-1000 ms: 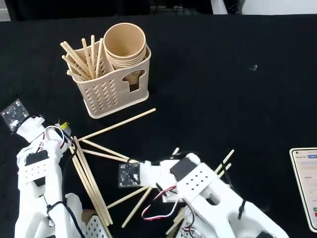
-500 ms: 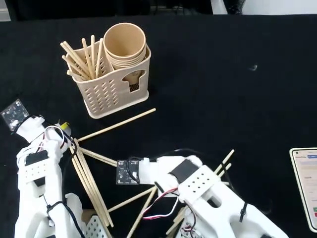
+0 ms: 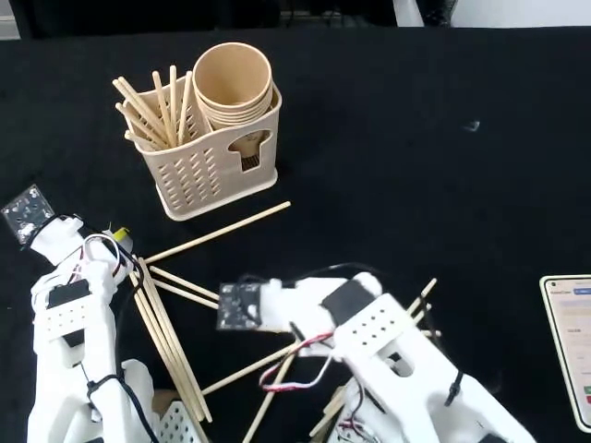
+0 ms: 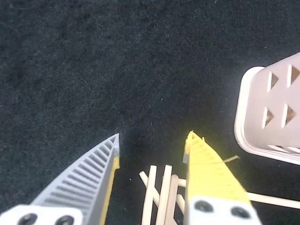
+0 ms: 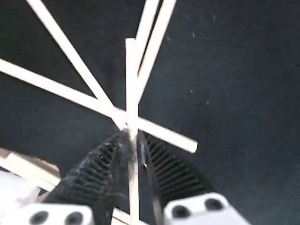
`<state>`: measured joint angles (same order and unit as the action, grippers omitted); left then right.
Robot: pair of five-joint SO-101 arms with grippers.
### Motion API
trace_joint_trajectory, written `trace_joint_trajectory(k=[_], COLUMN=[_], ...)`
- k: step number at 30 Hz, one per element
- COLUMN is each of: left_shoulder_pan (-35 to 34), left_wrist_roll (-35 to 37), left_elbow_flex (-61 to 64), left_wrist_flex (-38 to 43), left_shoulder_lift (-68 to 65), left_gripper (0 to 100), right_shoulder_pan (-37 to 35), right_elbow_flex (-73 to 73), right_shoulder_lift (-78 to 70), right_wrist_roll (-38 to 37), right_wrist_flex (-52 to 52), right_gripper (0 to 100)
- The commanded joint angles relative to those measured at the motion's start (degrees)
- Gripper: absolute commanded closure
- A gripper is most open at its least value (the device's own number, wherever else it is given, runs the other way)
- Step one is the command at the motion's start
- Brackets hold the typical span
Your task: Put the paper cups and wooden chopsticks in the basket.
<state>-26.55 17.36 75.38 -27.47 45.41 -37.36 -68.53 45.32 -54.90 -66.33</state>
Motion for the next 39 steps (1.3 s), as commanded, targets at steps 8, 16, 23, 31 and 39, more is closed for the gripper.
trace_joint_trajectory(k=[8, 16, 23, 31, 39], left_shoulder_pan=[-0.5, -0.5, -0.6, -0.6, -0.6], left_wrist_roll=[0.1, 0.1, 0.1, 0.1, 0.1], left_elbow_flex=[-0.8, -0.8, -0.7, -0.7, -0.8], left_wrist_flex=[0.9, 0.9, 0.9, 0.9, 0.9], left_shoulder_lift=[1.1, 1.1, 1.1, 1.1, 1.1], left_gripper=[77, 77, 77, 77, 77], right_shoulder_pan=[-9.8, -9.8, -9.8, -6.2, -6.2], right_elbow_flex=[-2.3, -8.3, -11.5, -2.7, -2.8], right_shoulder_lift=[-0.2, -0.2, -0.2, -0.1, -0.2], right_wrist_roll=[8.0, 7.9, 5.0, 1.3, 1.1], right_wrist_flex=[5.4, 6.7, 9.6, -0.3, -3.5], right_gripper=[81.9, 80.1, 80.4, 80.0, 72.8])
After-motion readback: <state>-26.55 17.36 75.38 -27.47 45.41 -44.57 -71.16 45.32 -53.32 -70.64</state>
